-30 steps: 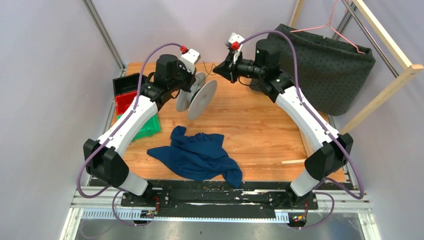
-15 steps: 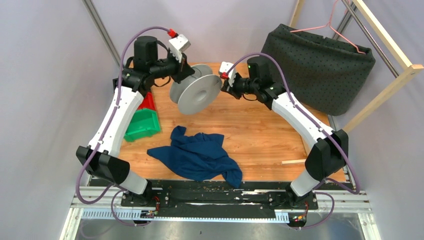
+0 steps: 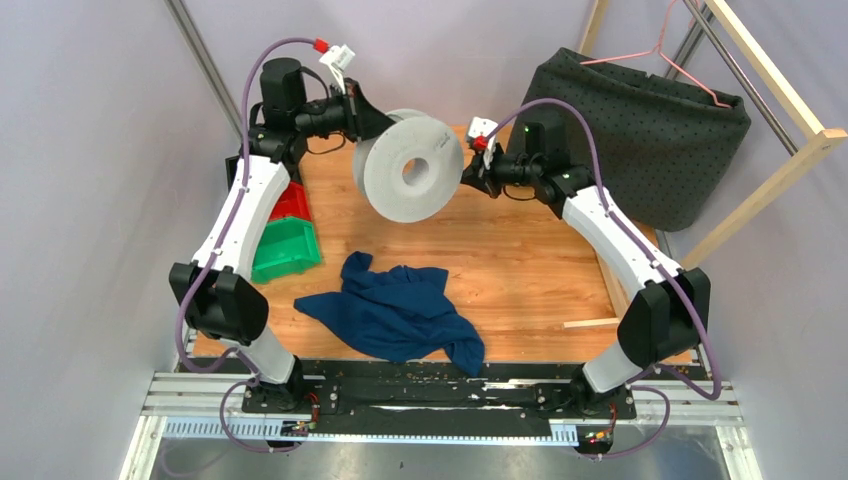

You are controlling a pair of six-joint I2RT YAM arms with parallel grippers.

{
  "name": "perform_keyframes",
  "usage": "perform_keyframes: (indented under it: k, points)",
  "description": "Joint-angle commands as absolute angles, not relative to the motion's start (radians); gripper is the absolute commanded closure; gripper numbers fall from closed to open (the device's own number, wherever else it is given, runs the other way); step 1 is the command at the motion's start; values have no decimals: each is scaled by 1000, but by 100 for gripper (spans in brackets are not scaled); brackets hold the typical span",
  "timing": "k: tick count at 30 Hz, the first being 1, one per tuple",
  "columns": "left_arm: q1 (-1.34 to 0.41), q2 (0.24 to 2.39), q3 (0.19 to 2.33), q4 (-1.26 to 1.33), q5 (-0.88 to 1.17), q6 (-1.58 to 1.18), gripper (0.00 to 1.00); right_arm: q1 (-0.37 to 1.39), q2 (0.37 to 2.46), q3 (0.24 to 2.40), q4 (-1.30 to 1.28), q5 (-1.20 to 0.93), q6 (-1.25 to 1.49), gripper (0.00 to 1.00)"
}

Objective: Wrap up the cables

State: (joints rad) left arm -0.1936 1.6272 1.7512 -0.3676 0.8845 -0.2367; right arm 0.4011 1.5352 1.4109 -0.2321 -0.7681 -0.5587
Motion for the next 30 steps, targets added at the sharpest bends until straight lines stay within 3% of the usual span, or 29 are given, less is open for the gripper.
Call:
perform_keyframes:
  k: [1, 13, 18, 22, 30]
  points:
    - [-135, 1659, 1718, -29, 888, -639, 100, 353, 1528, 1412, -173, -949, -396, 99]
    - [-120, 1656, 1698, -19, 668, -672, 100, 253, 1734, 1609, -47, -1152, 448, 99]
    - [-118, 1671, 1720, -17, 647, -700, 100, 251, 1825, 1536, 345, -1261, 905, 95]
    - [-115, 1665, 1728, -18, 601, -717, 100, 250, 1831, 1493, 456, -1227, 944, 78]
    - [-115, 1609, 1735, -22, 556, -718, 100, 252, 1830, 1476, 496, -1154, 916, 72]
